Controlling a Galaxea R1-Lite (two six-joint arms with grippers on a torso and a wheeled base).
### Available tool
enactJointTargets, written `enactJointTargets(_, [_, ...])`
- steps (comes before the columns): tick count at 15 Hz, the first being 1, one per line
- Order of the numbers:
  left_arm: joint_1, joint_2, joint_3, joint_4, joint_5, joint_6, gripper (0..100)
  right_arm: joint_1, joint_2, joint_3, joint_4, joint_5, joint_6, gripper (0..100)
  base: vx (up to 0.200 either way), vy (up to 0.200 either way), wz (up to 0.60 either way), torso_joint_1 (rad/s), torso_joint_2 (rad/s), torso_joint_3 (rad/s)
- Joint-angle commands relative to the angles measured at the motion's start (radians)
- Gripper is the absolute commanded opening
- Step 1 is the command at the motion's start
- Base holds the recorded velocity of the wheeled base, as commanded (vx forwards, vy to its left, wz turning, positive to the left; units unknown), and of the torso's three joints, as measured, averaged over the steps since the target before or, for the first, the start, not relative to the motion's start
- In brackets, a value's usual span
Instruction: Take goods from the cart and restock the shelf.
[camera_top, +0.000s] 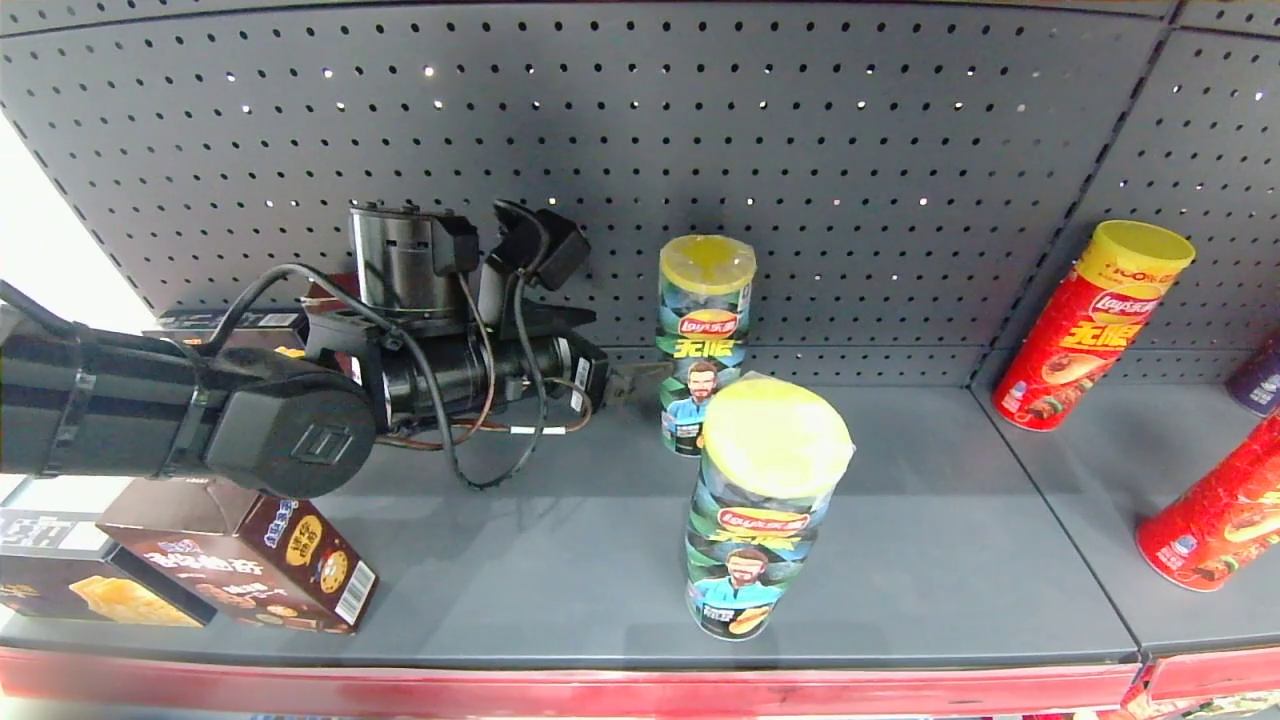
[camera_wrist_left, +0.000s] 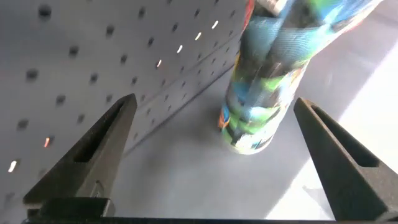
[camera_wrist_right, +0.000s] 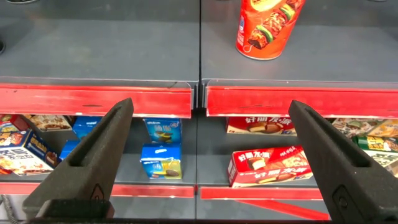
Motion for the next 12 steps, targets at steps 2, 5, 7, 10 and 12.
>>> enactJointTargets(2, [-0.027,-0.027,-0.003,0.020,0.019,-0.001,100,0.000,0.002,0.000,-0.001,0.000,-0.001,100,0.000,0.000,0.00,0.000,0.00,0.000])
enactJointTargets(5, [-0.039,-0.059,0.011,0.129,0.122,0.001,100,0.000,0.002,0.000,-0.001,0.000,0.001,100,0.000,0.000,0.00,0.000,0.00,0.000])
enactJointTargets(7, [-0.039,-0.061,0.015,0.135,0.152,0.001,100,0.000,0.002,0.000,-0.001,0.000,0.001,100,0.000,0.000,0.00,0.000,0.00,0.000])
enactJointTargets(10, [-0.038,-0.062,0.008,0.133,0.165,0.001,100,0.000,0.002,0.000,-0.001,0.000,0.001,100,0.000,0.000,0.00,0.000,0.00,0.000])
enactJointTargets(12, [-0.032,-0.059,0.008,0.133,0.169,0.002,100,0.000,0.002,0.000,0.001,0.000,0.001,100,0.000,0.000,0.00,0.000,0.00,0.000])
